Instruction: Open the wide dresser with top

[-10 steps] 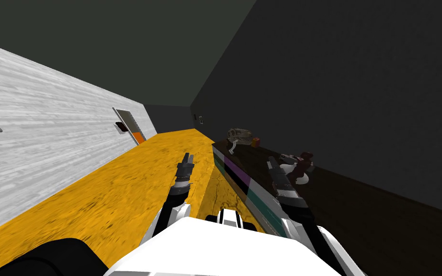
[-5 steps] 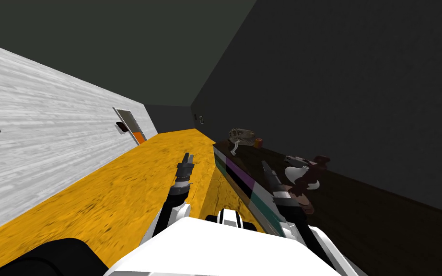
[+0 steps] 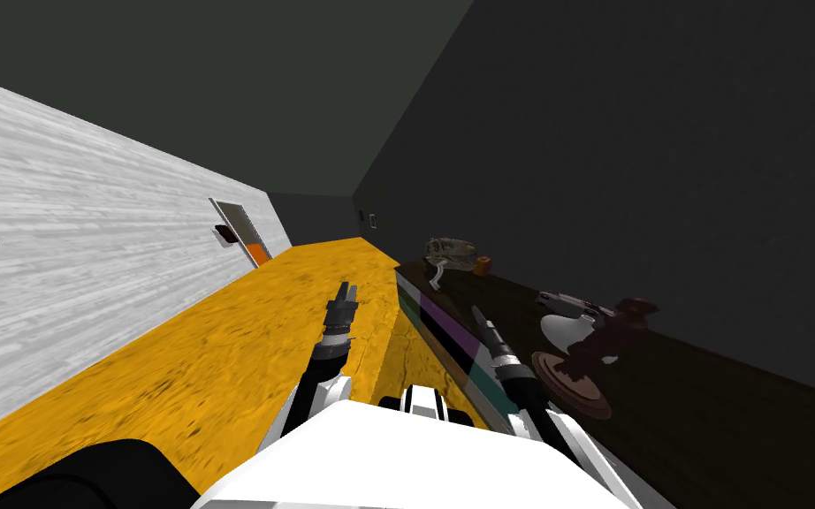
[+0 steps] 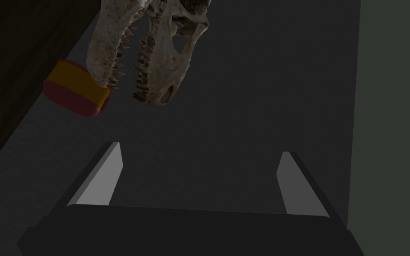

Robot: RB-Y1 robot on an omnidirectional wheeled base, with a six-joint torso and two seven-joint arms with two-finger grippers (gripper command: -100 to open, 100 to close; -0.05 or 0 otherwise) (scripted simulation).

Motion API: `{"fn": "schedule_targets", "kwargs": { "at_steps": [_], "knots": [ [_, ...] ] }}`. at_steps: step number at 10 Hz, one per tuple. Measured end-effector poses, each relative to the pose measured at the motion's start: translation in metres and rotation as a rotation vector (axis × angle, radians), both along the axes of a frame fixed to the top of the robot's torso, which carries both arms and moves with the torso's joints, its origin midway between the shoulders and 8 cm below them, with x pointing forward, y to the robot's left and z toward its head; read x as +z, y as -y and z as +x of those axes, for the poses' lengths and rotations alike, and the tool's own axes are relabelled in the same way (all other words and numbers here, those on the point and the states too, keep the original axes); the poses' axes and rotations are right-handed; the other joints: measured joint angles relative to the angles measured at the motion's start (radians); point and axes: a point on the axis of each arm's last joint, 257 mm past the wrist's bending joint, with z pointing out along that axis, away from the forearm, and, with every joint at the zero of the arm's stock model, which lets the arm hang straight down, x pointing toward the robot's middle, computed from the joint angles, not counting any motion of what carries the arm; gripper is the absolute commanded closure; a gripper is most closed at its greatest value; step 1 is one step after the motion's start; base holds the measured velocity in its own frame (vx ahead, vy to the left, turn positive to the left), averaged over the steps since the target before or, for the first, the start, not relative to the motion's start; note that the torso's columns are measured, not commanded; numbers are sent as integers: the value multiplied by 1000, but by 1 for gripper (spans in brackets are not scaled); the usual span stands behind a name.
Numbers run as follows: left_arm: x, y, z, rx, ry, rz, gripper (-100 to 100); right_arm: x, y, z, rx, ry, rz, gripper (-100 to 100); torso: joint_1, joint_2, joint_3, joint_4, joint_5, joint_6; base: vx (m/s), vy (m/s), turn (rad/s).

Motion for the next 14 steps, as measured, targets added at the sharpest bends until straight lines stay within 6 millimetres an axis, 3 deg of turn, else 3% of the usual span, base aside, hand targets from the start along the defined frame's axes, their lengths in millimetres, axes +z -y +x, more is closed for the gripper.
{"fn": "schedule_targets", "kwargs": {
  "at_steps": [6, 8, 10, 14],
  "knots": [
    [0, 0, 0, 0, 0, 0, 0, -91, 4, 1, -40, -247, -151, -100, -1, -1, 0, 0, 0, 0, 87, 73, 14],
    [0, 0, 0, 0, 0, 0, 0, -134, 5, -9, -51, -338, -214, -100, 0, 0, 0, 0, 0, 0, 86, 78, 14],
    [0, 0, 0, 0, 0, 0, 0, -149, 12, -9, -67, -389, -254, -100, -3, 3, 2, 1, -1, 0, 49, 45, 9],
    [0, 0, 0, 0, 0, 0, 0, -207, 24, -29, -97, -543, -381, -100, 0, -1, -1, 0, 0, 0, 75, 65, 9]
  ]
}}
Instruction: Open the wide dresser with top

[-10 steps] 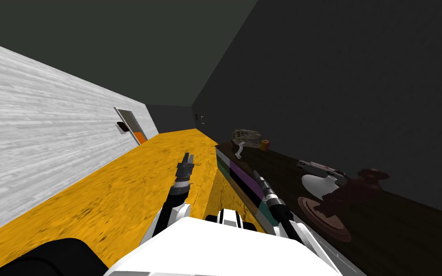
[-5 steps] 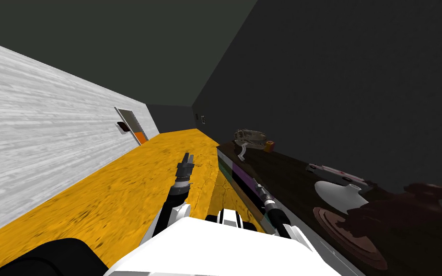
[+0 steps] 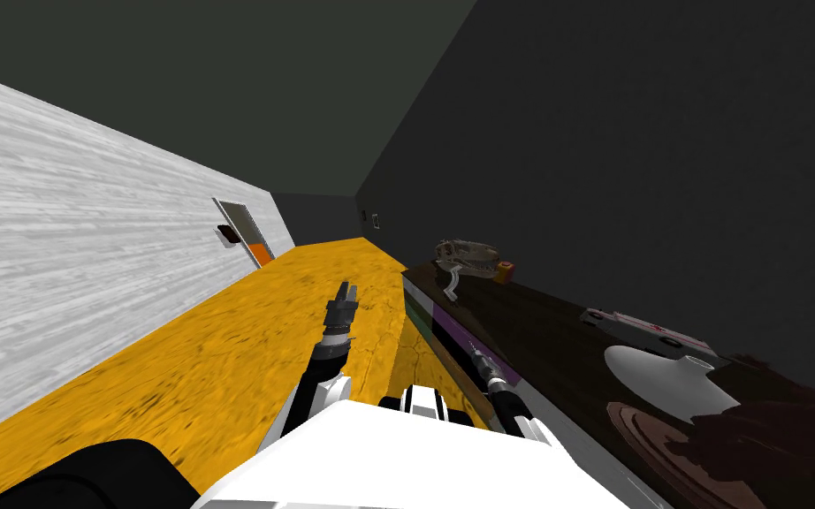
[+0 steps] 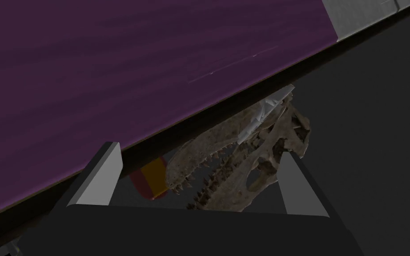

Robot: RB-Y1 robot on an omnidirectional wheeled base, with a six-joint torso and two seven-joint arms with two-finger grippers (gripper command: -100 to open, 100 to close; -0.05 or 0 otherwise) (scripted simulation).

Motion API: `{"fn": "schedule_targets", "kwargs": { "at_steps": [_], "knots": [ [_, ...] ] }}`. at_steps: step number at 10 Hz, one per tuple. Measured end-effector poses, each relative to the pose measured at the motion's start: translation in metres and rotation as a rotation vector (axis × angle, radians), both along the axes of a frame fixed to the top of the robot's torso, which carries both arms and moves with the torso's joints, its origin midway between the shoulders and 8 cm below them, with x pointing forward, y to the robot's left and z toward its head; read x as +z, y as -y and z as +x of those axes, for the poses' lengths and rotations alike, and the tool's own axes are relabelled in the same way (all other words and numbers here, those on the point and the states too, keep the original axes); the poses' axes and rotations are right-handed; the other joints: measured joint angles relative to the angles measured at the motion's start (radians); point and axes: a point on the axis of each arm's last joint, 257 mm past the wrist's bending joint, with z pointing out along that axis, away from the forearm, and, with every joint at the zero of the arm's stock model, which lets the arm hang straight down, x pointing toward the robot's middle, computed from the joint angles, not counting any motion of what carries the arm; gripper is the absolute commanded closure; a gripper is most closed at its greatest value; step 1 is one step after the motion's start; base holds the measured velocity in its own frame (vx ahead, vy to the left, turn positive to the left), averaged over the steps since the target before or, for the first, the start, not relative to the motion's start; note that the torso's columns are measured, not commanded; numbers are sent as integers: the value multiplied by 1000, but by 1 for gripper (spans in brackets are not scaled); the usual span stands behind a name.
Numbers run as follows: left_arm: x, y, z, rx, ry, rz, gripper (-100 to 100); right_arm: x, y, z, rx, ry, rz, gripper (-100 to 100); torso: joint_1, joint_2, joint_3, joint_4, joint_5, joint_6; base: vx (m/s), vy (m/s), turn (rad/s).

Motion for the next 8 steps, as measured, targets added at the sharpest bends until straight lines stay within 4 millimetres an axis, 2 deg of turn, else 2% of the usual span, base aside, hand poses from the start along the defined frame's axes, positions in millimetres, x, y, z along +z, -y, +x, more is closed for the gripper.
{"fn": "schedule_targets", "kwargs": {
  "at_steps": [4, 8],
  "knots": [
    [0, 0, 0, 0, 0, 0, 0, -32, 15, -15, -29, -103, -92, -100, -2, 2, 1, 0, -1, 0, 59, 51, 14],
    [0, 0, 0, 0, 0, 0, 0, -74, 29, -41, -43, -235, -232, -100, -1, 0, 0, 0, 0, 0, 74, 70, 8]
  ]
}}
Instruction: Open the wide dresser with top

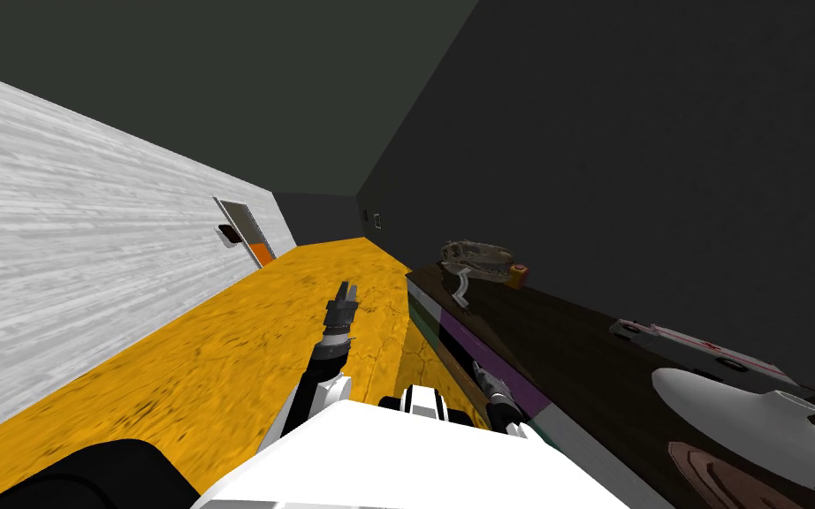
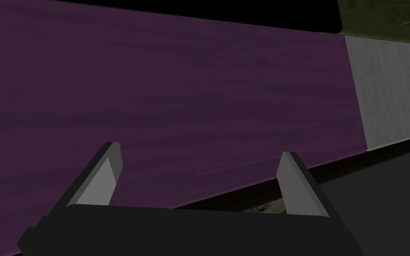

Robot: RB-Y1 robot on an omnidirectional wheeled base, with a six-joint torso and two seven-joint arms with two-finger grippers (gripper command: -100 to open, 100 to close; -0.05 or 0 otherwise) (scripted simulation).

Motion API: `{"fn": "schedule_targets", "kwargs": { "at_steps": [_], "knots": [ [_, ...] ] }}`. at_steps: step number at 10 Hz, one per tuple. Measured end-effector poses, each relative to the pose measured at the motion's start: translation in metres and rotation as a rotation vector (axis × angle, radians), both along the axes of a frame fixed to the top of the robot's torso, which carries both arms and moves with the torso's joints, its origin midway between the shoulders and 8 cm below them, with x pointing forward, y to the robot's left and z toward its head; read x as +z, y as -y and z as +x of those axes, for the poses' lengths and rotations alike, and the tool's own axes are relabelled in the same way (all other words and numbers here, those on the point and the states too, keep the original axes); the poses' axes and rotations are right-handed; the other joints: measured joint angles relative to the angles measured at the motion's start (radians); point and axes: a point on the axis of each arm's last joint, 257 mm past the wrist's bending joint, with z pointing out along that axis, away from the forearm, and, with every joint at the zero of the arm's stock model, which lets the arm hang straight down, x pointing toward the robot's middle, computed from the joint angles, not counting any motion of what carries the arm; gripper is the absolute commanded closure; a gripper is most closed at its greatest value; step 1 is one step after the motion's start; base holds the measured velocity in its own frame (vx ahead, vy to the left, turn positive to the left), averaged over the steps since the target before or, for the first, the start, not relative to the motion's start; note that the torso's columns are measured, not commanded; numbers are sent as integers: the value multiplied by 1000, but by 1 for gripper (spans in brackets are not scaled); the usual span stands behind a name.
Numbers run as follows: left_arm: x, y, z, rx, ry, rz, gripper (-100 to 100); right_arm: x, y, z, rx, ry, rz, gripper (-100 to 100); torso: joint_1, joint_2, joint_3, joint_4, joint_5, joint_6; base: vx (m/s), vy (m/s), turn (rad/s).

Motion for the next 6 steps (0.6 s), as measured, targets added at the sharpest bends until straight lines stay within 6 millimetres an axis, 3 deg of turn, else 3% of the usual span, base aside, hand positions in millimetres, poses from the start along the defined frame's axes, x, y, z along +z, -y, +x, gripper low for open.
{"fn": "schedule_targets", "kwargs": {
  "at_steps": [6],
  "knots": [
    [0, 0, 0, 0, 0, 0, 0, -39, 29, -38, -26, -152, -193, -100, 0, 2, 1, 1, 0, 0, 74, 58, 14]
  ]
}}
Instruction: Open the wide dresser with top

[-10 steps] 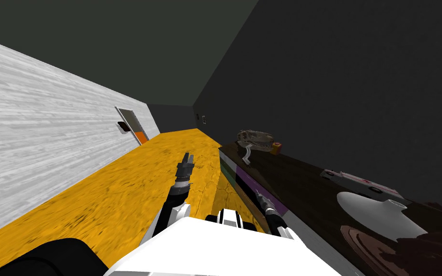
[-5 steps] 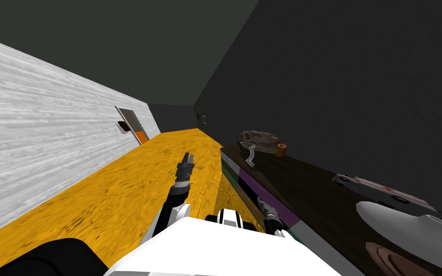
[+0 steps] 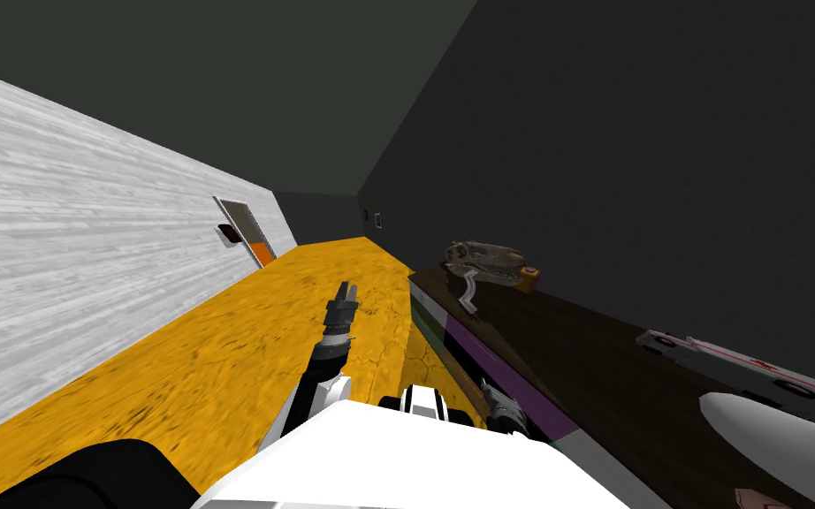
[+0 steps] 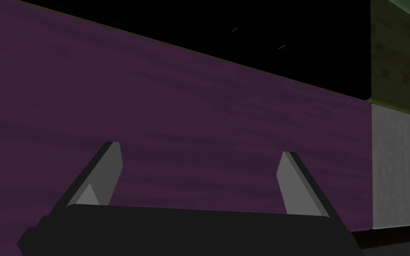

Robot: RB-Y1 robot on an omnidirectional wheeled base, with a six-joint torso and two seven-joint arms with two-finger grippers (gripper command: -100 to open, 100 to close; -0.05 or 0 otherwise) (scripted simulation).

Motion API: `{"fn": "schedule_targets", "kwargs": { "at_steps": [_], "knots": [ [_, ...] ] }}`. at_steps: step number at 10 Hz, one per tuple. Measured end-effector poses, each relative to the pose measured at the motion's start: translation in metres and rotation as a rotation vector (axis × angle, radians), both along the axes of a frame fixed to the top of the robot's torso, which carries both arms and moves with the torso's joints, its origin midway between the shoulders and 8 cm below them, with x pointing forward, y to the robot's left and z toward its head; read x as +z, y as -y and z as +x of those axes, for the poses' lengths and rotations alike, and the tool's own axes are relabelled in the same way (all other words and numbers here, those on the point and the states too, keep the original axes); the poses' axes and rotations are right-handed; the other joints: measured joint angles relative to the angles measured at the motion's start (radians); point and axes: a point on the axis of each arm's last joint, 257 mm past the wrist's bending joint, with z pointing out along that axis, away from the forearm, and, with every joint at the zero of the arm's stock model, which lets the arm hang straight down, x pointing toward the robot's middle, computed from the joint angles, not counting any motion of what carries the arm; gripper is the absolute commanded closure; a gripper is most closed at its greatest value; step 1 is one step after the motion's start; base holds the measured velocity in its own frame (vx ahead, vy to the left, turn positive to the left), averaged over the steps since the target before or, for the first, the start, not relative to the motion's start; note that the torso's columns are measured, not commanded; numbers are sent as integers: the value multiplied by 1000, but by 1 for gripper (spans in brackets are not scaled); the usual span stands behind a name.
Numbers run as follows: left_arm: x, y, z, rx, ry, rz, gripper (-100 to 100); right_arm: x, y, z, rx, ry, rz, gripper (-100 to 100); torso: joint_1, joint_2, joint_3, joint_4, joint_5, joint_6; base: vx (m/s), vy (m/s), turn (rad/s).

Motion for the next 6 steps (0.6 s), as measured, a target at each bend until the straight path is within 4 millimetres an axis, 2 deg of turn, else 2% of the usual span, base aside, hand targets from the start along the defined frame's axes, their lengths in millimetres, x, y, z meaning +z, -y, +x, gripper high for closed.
{"fn": "schedule_targets", "kwargs": {
  "at_steps": [6],
  "knots": [
    [0, 0, 0, 0, 0, 0, 0, -22, 30, -36, 2, -130, -211, -100, 2, -4, -2, -1, 0, 0, 71, 55, 11]
  ]
}}
